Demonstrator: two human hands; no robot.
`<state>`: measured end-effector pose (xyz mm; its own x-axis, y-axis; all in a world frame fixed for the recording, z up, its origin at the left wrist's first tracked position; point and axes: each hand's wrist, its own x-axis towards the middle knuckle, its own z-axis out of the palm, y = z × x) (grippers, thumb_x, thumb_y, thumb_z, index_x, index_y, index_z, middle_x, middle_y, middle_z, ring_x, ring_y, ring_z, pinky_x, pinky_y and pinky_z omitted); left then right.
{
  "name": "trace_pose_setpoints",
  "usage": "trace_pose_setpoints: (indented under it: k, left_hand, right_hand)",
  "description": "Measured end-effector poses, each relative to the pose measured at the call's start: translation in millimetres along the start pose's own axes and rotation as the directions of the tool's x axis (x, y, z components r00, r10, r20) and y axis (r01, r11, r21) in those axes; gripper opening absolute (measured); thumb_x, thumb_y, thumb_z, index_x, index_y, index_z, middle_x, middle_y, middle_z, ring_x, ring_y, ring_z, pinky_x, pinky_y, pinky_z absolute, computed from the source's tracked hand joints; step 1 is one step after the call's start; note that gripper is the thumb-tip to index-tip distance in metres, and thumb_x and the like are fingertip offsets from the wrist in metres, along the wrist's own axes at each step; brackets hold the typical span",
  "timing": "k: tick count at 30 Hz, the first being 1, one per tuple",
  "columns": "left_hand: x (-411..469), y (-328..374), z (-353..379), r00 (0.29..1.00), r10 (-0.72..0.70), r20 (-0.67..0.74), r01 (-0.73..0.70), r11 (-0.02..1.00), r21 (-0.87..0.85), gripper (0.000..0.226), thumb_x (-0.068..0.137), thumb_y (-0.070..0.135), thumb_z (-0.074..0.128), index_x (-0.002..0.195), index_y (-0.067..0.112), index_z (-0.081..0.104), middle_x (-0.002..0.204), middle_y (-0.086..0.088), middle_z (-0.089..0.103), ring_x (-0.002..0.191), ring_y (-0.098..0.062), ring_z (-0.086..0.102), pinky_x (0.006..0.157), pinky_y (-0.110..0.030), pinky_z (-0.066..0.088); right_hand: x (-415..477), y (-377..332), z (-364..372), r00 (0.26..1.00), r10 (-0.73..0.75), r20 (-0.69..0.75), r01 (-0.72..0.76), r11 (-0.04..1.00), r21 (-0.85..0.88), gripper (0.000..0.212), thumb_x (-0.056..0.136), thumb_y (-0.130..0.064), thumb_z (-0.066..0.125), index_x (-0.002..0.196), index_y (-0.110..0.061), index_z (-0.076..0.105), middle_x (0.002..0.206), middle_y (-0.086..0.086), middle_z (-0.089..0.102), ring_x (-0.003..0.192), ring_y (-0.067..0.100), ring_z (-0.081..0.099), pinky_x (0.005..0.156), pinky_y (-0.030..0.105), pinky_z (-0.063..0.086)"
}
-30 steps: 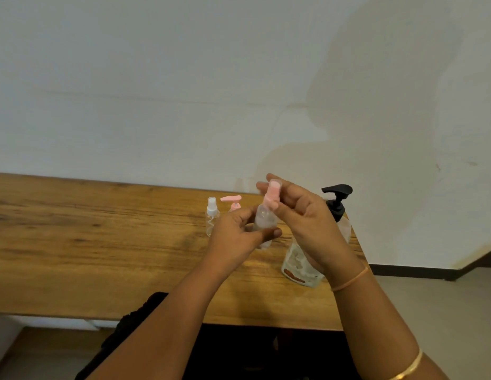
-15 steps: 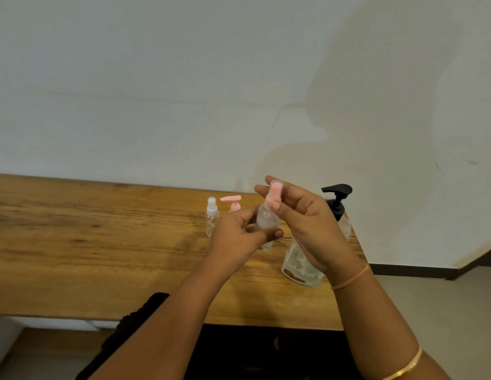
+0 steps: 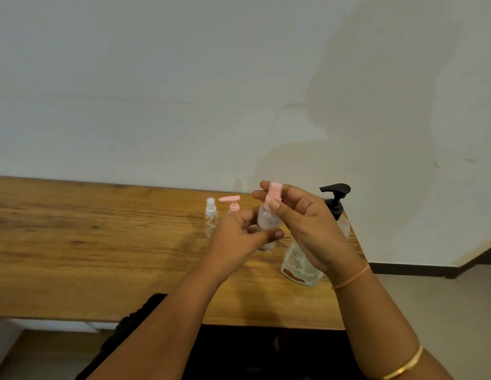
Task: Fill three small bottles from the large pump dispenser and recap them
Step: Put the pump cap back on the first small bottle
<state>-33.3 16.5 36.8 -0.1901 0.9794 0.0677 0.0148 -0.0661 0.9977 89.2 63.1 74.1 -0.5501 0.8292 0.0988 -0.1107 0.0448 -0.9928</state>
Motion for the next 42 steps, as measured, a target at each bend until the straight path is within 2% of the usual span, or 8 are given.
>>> trace_pose_setpoints:
  k: [4,9,14,17,23,29,37,42]
  left_hand:
    - [-1.2,-2.5,4.9,0.999,0.011,-0.040,-0.009,0.999,0.051,0.022,0.075,0.012,0.075,0.090,0.026,0.066,0.082,0.011,0.072,0.080,-0.004,0.069,0.068,-0.021,0.057]
    - [-3.2,-7.6,10.2,0.991,0.071,-0.115,-0.047,0.979,0.200,0.014,0.081,0.016,0.070,0.084,0.029,0.064,0.059,0.016,0.063,0.058,0.006,0.059,0.052,-0.011,0.047]
    - [0.4,-1.0,0.4,0.998,-0.060,-0.012,0.060,0.997,0.050,0.028,0.076,0.014,0.074,0.103,0.017,0.067,0.092,0.003,0.073,0.089,-0.014,0.069,0.076,-0.033,0.058]
    - [-0.2,2.4,-6.1,0.994,-0.079,0.069,0.079,0.997,0.000,0.026,0.075,0.006,0.073,0.098,0.018,0.068,0.097,-0.004,0.073,0.092,-0.020,0.069,0.077,-0.039,0.058]
    - [1.1,-0.6,-1.7,0.998,-0.066,0.016,0.065,0.998,0.023,0.024,0.075,0.008,0.074,0.093,0.022,0.068,0.091,0.001,0.074,0.089,-0.016,0.070,0.077,-0.033,0.058]
    - [-1.2,-3.3,6.5,0.995,-0.042,-0.095,0.050,0.995,0.088,0.019,0.081,0.014,0.069,0.091,0.029,0.065,0.085,0.014,0.070,0.085,-0.001,0.066,0.077,-0.027,0.056]
    - [-0.9,4.5,-13.3,0.971,-0.135,0.197,0.149,0.987,-0.061,0.030,0.077,0.003,0.070,0.101,0.020,0.066,0.100,-0.002,0.073,0.096,-0.015,0.068,0.077,-0.027,0.056]
    - [1.7,-1.4,-3.5,0.987,-0.127,0.099,0.127,0.992,0.007,0.021,0.079,0.005,0.071,0.094,0.020,0.067,0.091,0.000,0.074,0.088,-0.014,0.069,0.075,-0.027,0.057]
  right_hand:
    - [2.9,3.8,9.6,0.984,-0.031,-0.177,0.009,0.992,-0.122,0.025,0.091,-0.004,0.056,0.114,-0.010,0.063,0.094,-0.006,0.070,0.088,0.002,0.066,0.073,0.017,0.053]
    - [4.7,18.4,26.4,0.929,-0.156,-0.335,0.040,0.944,-0.328,0.029,0.090,-0.010,0.060,0.086,-0.039,0.058,0.089,-0.009,0.068,0.095,0.013,0.065,0.090,0.041,0.053]
    - [1.3,3.4,9.4,0.993,-0.034,-0.110,0.025,0.996,-0.088,0.019,0.089,-0.010,0.060,0.101,-0.024,0.064,0.099,-0.002,0.072,0.098,0.010,0.066,0.084,0.023,0.054]
    - [-1.8,-3.4,-5.4,0.997,0.016,0.072,-0.018,1.000,0.021,0.031,0.086,-0.010,0.057,0.117,-0.014,0.061,0.114,0.004,0.069,0.109,0.013,0.063,0.091,0.025,0.051]
    - [2.1,5.0,6.2,0.993,-0.006,-0.122,-0.006,0.995,-0.097,0.029,0.090,0.002,0.054,0.114,-0.012,0.063,0.091,-0.011,0.071,0.092,0.000,0.066,0.081,0.018,0.053]
    - [3.5,19.0,27.1,0.944,-0.082,-0.319,-0.024,0.950,-0.313,0.031,0.093,-0.004,0.055,0.121,-0.016,0.061,0.106,-0.003,0.067,0.106,0.013,0.061,0.096,0.036,0.049]
    - [-3.5,-4.1,1.1,0.999,-0.020,0.045,0.020,1.000,-0.005,0.029,0.085,-0.007,0.058,0.114,-0.012,0.062,0.103,0.000,0.071,0.101,0.008,0.066,0.085,0.020,0.052]
    - [1.7,5.8,13.2,0.982,-0.091,-0.164,0.058,0.978,-0.200,0.023,0.090,-0.002,0.058,0.091,-0.024,0.063,0.087,-0.007,0.070,0.082,-0.003,0.065,0.076,0.014,0.051]
